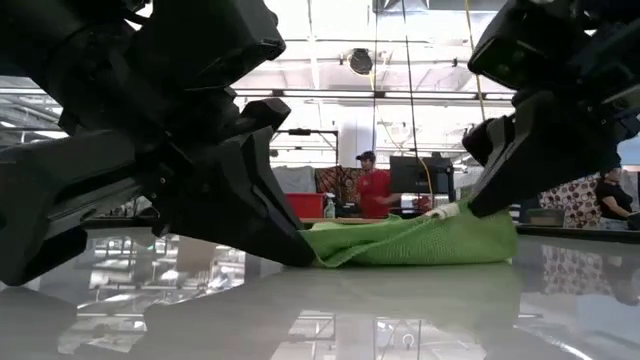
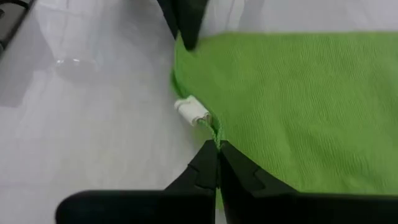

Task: Roll towel
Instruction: Roll the green microfiber cloth

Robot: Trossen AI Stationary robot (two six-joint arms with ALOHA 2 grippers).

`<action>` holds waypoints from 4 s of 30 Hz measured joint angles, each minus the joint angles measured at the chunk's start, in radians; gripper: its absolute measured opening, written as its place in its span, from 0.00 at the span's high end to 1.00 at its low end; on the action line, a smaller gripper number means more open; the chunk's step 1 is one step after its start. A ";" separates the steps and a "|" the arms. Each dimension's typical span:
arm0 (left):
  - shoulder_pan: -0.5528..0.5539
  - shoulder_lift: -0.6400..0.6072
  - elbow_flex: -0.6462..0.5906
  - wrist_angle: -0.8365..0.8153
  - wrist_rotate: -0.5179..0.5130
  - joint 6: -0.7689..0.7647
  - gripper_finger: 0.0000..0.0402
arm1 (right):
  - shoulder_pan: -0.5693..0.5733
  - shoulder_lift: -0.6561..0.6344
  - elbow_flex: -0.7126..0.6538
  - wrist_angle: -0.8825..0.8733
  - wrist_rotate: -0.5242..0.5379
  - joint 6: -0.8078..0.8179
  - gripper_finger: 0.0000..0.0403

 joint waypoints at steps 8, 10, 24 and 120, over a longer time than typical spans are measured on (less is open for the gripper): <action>0.046 -0.001 -0.002 0.029 0.091 -0.075 0.99 | 0.000 0.000 0.000 -0.118 -0.068 0.083 1.00; 0.071 -0.001 -0.002 0.040 0.145 -0.123 0.99 | -0.002 0.000 0.000 -0.133 -0.095 0.097 1.00; 0.209 -0.004 -0.003 0.114 0.477 -0.476 0.99 | -0.003 -0.004 0.000 -0.147 -0.176 0.098 1.00; 0.331 -0.080 -0.002 -0.035 0.739 -0.886 0.98 | 0.094 0.074 0.001 -0.103 0.179 -0.666 0.90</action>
